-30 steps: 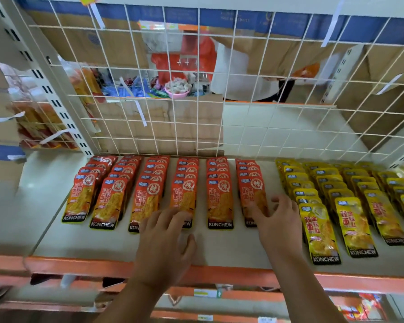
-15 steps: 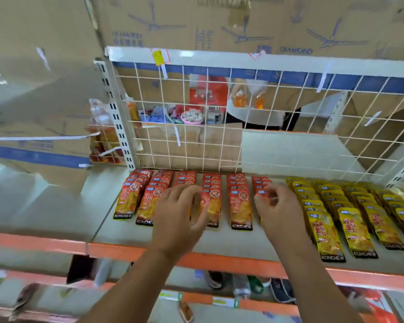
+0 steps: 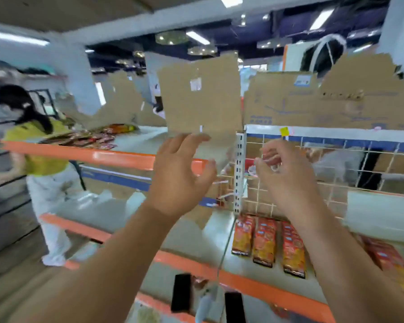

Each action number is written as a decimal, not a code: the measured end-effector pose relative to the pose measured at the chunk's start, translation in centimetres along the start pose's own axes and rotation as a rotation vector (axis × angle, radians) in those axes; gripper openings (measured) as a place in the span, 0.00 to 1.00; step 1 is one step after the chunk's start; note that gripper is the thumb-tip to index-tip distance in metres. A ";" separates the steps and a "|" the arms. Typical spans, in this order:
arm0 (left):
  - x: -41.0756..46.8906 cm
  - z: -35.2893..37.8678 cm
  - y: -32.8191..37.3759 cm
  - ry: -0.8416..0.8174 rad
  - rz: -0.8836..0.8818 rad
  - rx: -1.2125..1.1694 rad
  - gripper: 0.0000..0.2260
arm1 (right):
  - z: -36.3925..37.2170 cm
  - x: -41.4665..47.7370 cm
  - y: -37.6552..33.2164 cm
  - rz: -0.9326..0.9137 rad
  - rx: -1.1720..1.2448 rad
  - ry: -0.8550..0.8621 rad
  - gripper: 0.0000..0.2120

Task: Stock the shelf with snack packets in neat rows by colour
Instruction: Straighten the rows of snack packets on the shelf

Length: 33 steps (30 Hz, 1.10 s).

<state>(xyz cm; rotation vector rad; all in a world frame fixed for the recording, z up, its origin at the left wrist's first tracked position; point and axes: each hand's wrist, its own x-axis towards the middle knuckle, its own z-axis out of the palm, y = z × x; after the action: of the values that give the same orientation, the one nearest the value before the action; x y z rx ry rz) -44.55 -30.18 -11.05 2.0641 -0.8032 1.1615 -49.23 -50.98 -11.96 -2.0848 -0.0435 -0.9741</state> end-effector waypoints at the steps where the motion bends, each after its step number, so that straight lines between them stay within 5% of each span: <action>1: 0.8 -1.9 -1.2 0.001 -0.017 0.028 0.19 | 1.0 1.0 -1.5 -0.049 0.015 0.001 0.08; 12: 10.3 -11.9 -15.5 -0.243 -0.379 0.216 0.10 | 9.8 14.1 -10.3 -0.323 -0.085 -0.201 0.03; 22: 16.9 -11.1 -25.0 -0.502 -0.511 0.364 0.07 | 19.1 25.2 -12.0 -0.412 -0.291 -0.587 0.03; 33: 19.9 -9.0 -36.9 -0.639 -0.556 0.332 0.07 | 30.3 30.5 -14.7 -0.568 -0.642 -0.756 0.04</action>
<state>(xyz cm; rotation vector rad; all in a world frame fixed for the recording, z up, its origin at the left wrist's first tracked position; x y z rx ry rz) -12.77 -4.56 1.94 2.7446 -0.2541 0.3346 -13.97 -29.03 6.48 -3.0299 -0.8425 -0.4580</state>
